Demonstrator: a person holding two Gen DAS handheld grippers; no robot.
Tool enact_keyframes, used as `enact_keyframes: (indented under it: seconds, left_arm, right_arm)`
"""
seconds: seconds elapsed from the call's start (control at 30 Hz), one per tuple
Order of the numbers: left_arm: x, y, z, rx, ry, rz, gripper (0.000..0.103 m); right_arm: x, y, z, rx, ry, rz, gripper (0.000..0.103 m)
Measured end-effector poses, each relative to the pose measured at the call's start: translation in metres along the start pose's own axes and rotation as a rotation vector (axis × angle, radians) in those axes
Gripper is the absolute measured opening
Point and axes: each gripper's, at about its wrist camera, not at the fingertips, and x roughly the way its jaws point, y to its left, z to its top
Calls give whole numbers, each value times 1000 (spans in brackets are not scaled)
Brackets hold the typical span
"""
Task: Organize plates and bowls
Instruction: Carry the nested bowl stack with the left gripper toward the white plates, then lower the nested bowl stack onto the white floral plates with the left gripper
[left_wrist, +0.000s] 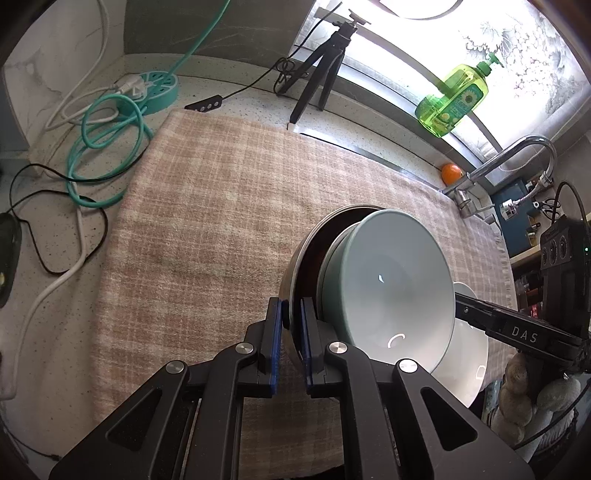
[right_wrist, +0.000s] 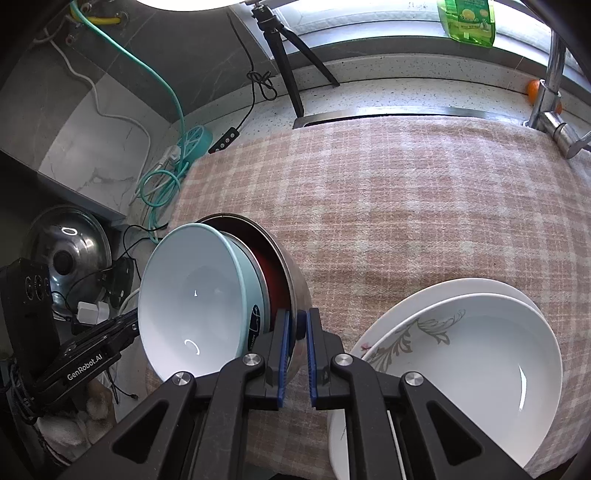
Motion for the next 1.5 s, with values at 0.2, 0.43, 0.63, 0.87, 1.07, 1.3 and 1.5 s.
enact_keyframes:
  seconds: [0.2,0.43,0.63,0.87,1.07,1.3,1.5]
  left_arm:
    - [-9,-10,5,28,-19,-10,8]
    - [-17,-29,9,68,-38,-31,8]
    - [-18,-46,9,99,-39,-49,8]
    - [-16,-70,6,134,-34,-76,8]
    - [-12,-92,1,164,-22,-96,8]
    - [0,-120,-7,203,3,-119,8]
    - [12,-140,-17,224,35,-128,8]
  right_arm:
    - [-12,-3,-2,15,-20,5,8]
    - [-37,-10,-5,39,-54,6,8]
    - [-59,-21,-8,60,-89,-1,8]
    - [-78,-40,-16,87,-110,-15,9]
    - [-93,-60,-24,120,-125,-24,9]
    - [-108,-86,-37,153,-135,-49,9]
    - [-118,-109,-49,179,-129,-68,9]
